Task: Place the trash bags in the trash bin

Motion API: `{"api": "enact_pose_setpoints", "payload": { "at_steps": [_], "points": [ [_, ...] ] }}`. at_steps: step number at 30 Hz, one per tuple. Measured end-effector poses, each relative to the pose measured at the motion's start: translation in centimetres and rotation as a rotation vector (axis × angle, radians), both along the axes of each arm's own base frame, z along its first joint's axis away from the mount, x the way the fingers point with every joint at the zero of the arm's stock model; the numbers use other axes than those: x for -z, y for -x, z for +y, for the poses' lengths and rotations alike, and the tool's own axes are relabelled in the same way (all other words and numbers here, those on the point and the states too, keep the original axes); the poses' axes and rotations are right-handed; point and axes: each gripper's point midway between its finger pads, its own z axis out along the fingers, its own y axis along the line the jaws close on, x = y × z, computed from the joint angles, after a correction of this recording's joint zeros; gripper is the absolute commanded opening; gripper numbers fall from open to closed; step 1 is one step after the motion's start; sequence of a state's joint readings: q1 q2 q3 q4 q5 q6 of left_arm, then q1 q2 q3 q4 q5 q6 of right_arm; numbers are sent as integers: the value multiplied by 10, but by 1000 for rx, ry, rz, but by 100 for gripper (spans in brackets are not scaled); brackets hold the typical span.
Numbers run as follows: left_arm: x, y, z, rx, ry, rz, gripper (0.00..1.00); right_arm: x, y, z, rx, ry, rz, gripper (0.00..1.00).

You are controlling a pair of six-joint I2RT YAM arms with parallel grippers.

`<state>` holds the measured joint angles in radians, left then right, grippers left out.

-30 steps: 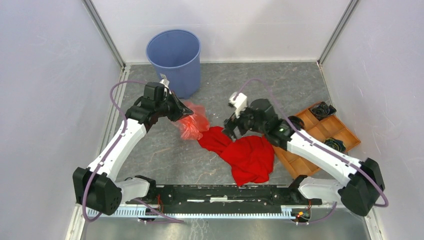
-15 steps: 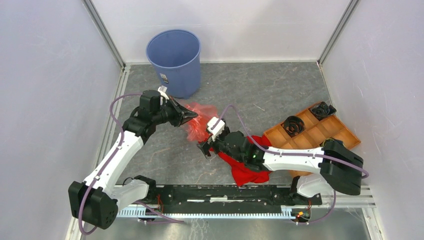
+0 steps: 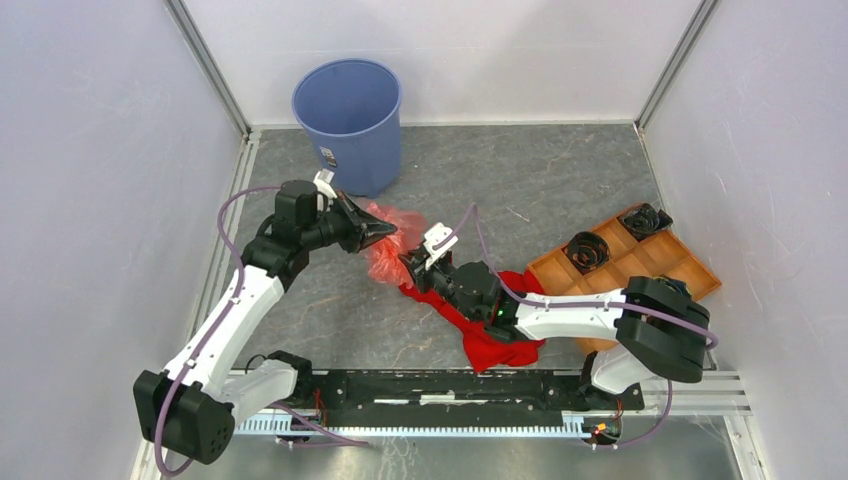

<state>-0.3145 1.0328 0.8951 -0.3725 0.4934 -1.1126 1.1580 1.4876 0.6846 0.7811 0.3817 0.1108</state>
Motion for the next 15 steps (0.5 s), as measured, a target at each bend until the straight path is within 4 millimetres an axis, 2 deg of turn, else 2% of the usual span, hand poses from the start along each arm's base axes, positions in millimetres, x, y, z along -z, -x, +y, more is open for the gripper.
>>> {"api": "enact_pose_setpoints", "payload": {
  "at_steps": [3,6,7,10,12,15],
  "points": [
    [-5,0,1,16,-30,-19,60,-3,-2,-1,-67,-60,30,0],
    [-23,-6,5,29,-87,-93,95,-4,-17,-15,-141,-136,81,0],
    [-31,-8,7,29,-110,-126,99,-7,-22,-20,-190,-173,109,0],
    [-50,-13,18,5,-191,-213,100,-19,-27,-32,-324,-271,182,0],
    [-59,-18,29,-29,-257,-263,100,-27,-21,-35,-420,-328,232,1],
    [-62,-18,49,-83,-368,-306,100,-32,-13,-42,-551,-400,317,0]
  ]
}}
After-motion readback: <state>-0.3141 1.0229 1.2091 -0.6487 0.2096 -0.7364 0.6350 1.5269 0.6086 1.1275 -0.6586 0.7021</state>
